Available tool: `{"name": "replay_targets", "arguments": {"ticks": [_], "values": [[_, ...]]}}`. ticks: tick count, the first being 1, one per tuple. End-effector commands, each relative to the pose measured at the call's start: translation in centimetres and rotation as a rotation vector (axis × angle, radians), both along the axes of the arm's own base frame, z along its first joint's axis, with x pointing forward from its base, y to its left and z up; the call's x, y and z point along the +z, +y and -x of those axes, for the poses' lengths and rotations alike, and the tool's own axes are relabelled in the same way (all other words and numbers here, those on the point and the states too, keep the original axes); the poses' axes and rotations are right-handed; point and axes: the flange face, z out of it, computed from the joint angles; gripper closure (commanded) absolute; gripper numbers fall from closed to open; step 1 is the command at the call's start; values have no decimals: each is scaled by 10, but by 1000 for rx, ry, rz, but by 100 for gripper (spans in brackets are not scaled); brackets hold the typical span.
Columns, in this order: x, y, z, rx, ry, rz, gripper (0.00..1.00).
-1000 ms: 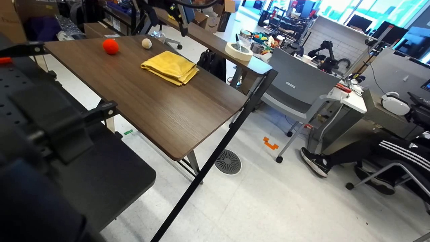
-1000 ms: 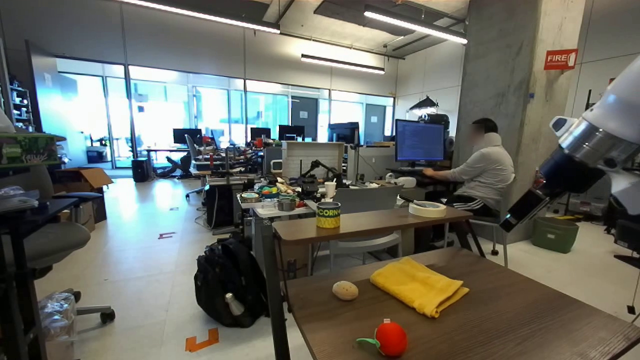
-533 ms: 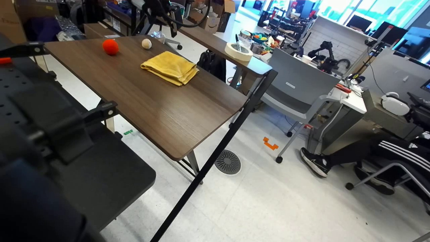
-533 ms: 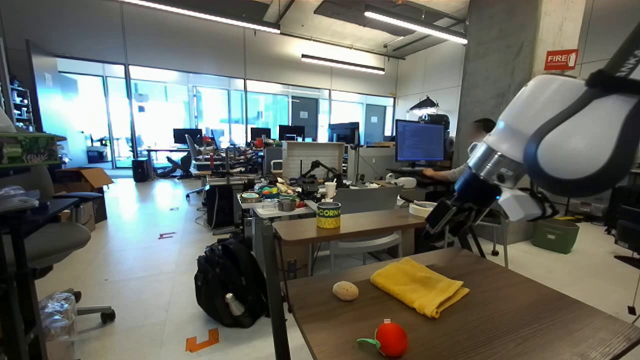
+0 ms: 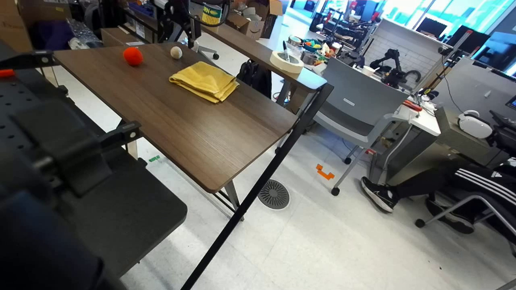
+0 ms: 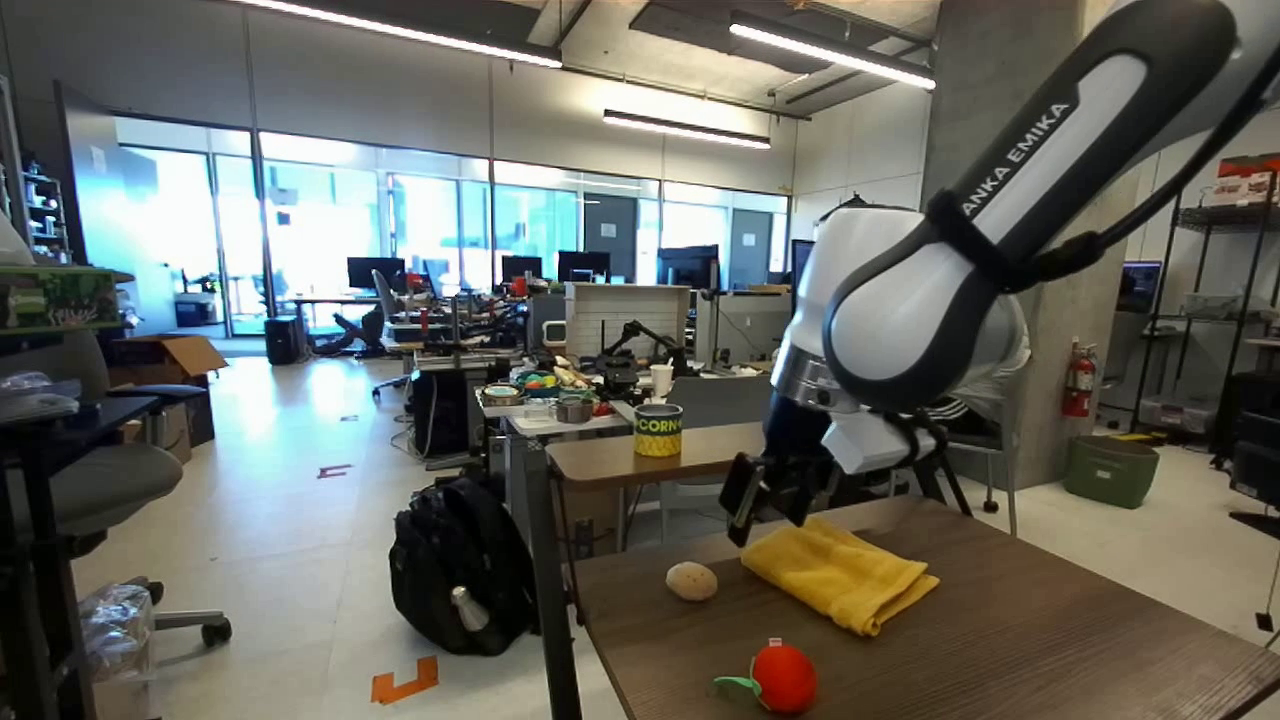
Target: Move the potato to the left, wipe the table with the yellow towel, move the red plush toy to the left, wipe the right side of the table with the towel, move the potato and red toy to the right, wipe the left side of the table
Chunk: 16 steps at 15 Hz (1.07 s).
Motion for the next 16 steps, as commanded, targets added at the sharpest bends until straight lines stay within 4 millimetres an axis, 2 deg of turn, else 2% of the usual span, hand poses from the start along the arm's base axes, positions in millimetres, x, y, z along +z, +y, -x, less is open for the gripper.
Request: {"name": "replay_targets", "arguments": {"ticks": [1,3,5,8,13,16], "values": [[-2,9,-3,10,8,3,0],[-6,11,-7,15,8,5,0],[-10,1,-9,19,15,-9,0],[-19,-1,-8,66,54,-72,0],[-44,15,-11,100,82,-141,0],[-60,34,-17,89,61,-129,0]]}}
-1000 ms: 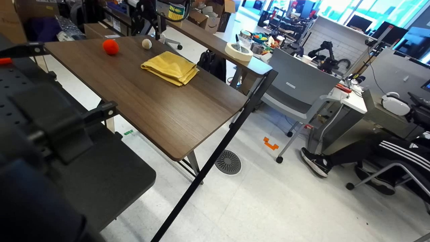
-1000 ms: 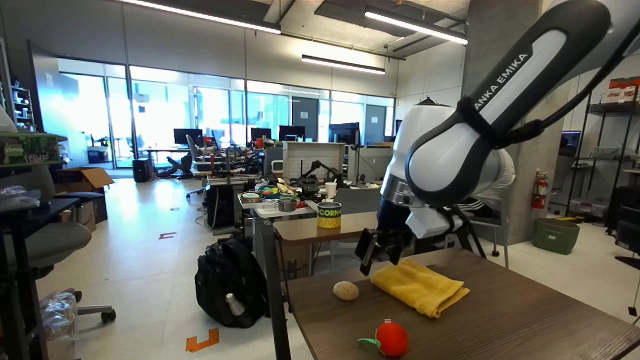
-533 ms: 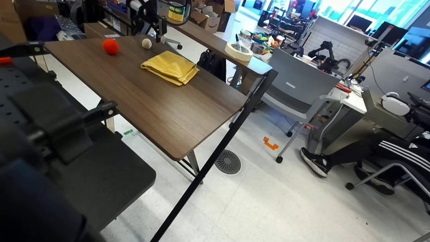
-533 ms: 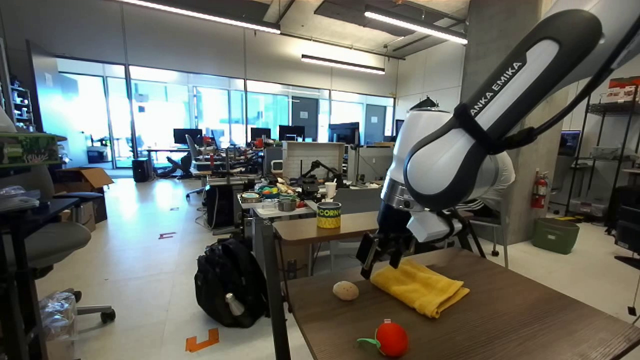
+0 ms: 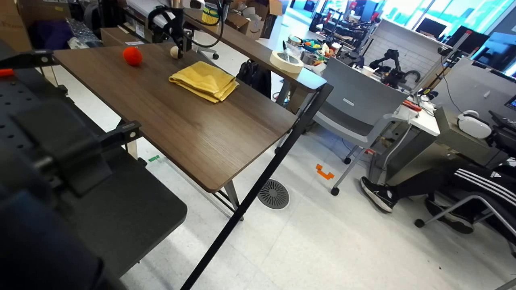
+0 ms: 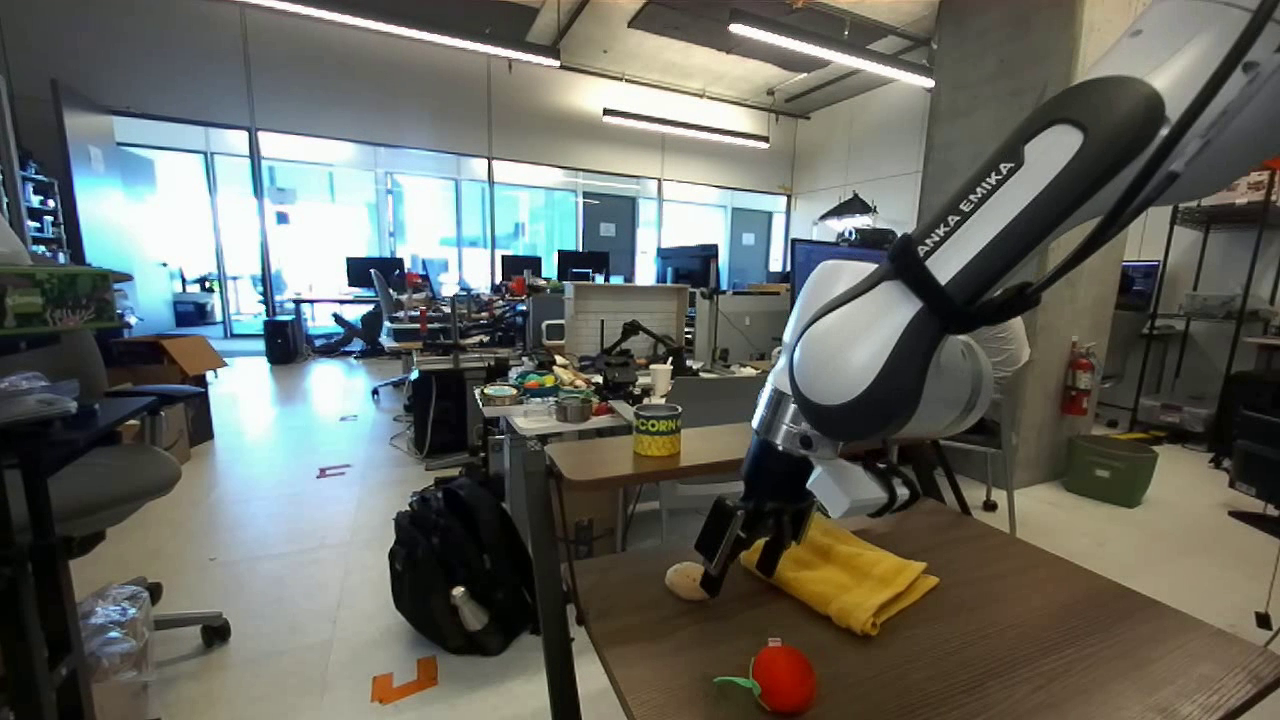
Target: Move the potato to the left, wipe the table with the yellow towel, move the red plush toy to the left, wipe the right side of the table with the towel, move the potato and red toy to the right, wipe the left side of the table
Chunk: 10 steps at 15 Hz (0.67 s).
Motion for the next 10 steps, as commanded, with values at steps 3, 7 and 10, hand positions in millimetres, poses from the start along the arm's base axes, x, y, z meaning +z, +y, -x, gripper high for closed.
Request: {"name": "replay_targets", "arguments": {"ticks": [3,7,10], "values": [[-20,40,-19,8,-42,11,0],[-25,62,-27,21,-87,49,0],[-22,67,-31,11,-109,84,0]]}}
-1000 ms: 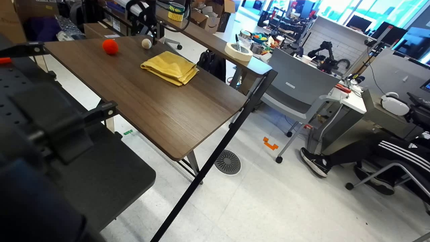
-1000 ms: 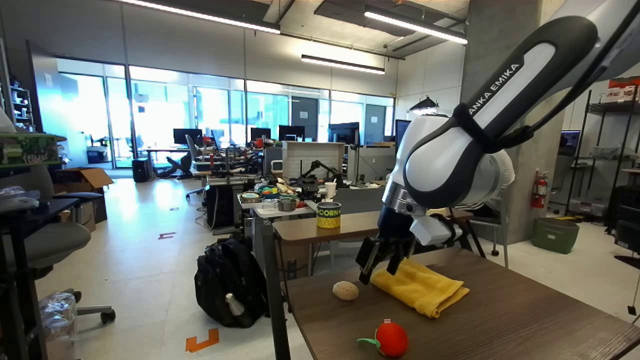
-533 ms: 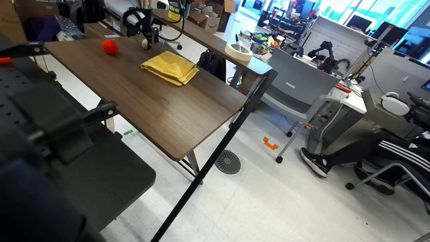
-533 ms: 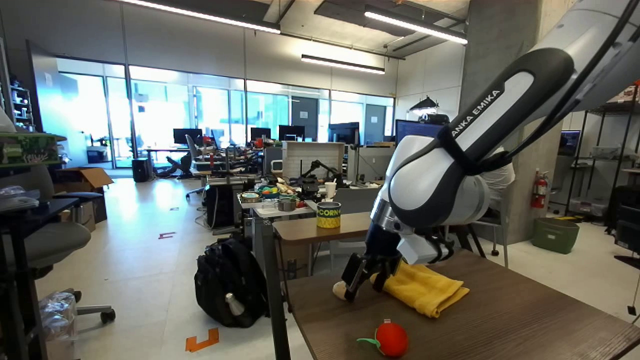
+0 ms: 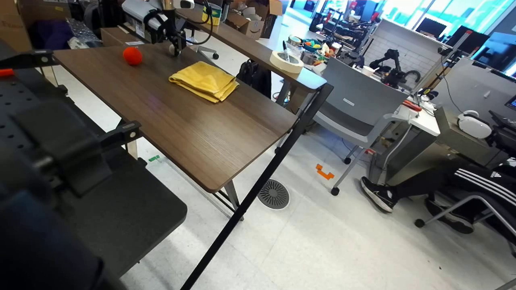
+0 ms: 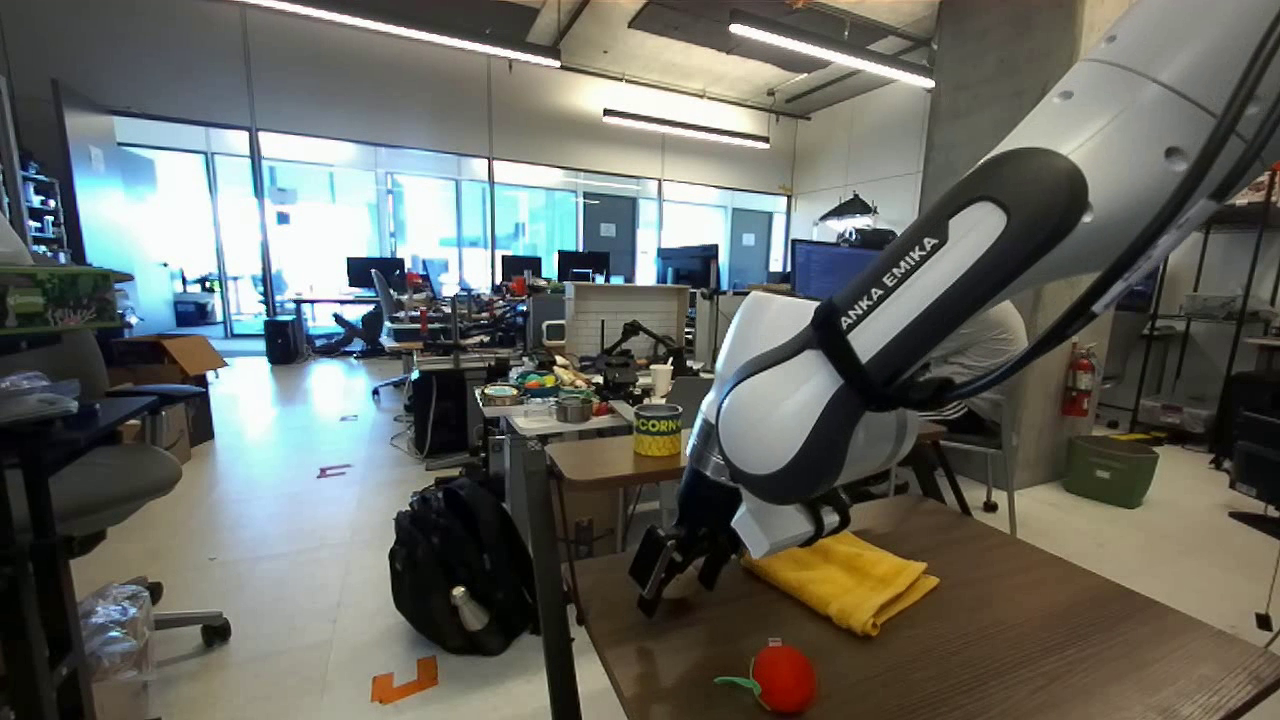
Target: Move the potato to the left, wipe the table with the yellow towel, move the red plush toy to the left, wipe the right side of the table with the towel, move the potato and red toy to the right, wipe the left side of the table
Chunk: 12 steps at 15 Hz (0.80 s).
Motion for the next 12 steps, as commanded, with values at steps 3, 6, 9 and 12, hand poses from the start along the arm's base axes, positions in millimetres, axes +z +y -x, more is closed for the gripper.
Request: {"name": "replay_targets", "arguments": {"ticks": [3,6,9,12], "values": [[7,4,-18,-27,-58,47,0],[9,0,-25,-46,-64,52,0],[1,-4,-29,-65,-55,58,0],[-6,-6,-30,-77,-39,53,32]]}}
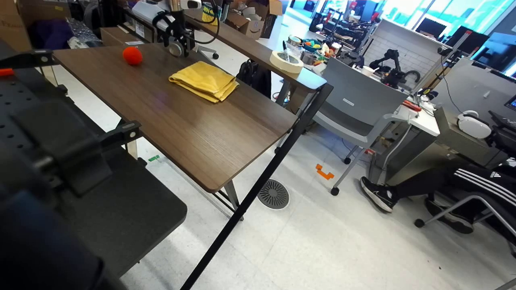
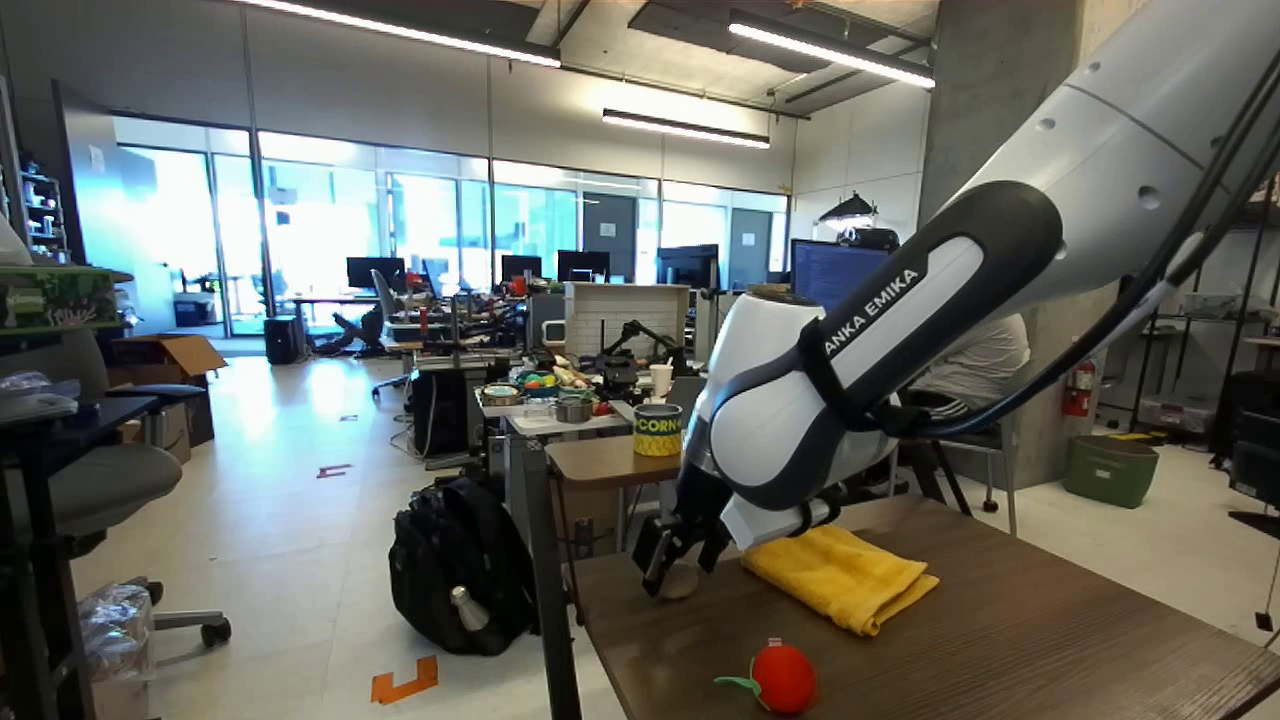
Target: Move the potato to the left, wipe the table with the yellow towel, move the red plush toy to the left, wipe the right side of the table with the towel, move the potato and red toy to the right, wipe the left side of the table
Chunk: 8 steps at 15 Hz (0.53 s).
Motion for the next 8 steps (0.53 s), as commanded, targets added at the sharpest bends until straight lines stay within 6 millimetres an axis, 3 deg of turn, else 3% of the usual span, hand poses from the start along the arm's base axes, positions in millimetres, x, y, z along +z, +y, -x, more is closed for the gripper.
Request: {"name": "replay_targets", "arguments": {"ticks": [1,5,8], "values": [[-6,3,-7,-18,19,11,42],[4,6,-7,-12,12,1,73],[26,4,4,-7,19,3,94]]}}
